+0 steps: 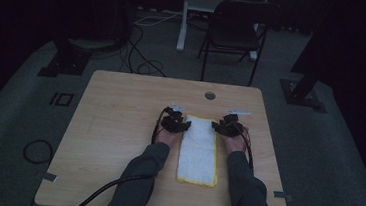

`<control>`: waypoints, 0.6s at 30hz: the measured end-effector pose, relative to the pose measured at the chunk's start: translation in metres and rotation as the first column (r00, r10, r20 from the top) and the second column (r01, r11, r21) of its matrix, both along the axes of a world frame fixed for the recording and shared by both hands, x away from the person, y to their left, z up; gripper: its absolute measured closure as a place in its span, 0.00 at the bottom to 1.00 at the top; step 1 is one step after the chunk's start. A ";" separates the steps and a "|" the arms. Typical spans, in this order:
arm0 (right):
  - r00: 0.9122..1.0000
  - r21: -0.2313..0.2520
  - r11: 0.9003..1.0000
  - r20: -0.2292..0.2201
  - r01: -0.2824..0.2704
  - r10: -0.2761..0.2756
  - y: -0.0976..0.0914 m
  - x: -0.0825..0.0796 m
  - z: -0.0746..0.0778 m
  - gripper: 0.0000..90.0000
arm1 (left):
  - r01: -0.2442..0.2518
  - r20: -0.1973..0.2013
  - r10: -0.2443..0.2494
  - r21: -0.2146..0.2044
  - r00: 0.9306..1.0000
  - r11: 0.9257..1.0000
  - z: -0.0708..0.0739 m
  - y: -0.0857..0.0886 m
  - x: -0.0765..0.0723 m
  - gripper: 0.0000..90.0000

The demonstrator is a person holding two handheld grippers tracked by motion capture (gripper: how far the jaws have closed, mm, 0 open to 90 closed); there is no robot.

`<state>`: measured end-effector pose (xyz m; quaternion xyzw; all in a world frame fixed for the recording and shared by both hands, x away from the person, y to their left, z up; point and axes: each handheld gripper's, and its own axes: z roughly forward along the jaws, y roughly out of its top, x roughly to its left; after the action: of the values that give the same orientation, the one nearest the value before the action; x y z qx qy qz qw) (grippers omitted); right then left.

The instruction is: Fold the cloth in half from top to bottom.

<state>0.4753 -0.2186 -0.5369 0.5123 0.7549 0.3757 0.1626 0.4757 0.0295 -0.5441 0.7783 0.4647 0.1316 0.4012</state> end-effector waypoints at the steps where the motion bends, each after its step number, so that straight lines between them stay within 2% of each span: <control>1: 1.000 -0.001 1.000 -0.003 0.001 -0.001 0.000 0.000 0.000 0.62 | -0.007 0.001 0.007 0.006 1.000 1.000 0.000 0.000 0.000 0.61; 4: 1.000 -0.006 1.000 -0.009 0.000 0.000 0.002 0.001 -0.002 0.61 | -0.027 -0.003 0.027 0.022 1.000 0.999 0.001 -0.001 0.002 0.62; 11: 1.000 -0.032 0.999 -0.015 -0.004 0.004 0.005 0.002 -0.003 0.59 | -0.016 -0.010 0.017 0.065 1.000 0.998 0.004 -0.005 0.004 0.62; 16: 1.000 -0.071 0.997 -0.009 -0.020 0.020 0.011 0.000 -0.003 0.62 | -0.002 -0.019 0.003 0.059 1.000 0.998 0.004 -0.004 0.004 0.62; 18: 1.000 -0.086 0.996 -0.008 -0.028 0.028 0.013 0.000 -0.002 0.67 | 0.002 -0.036 -0.001 0.040 0.999 0.999 0.005 -0.004 0.004 0.67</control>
<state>0.4757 -0.2057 -0.5389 0.4955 0.7781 0.3433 0.1765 0.4796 0.0256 -0.5393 0.7888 0.4686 0.1265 0.3770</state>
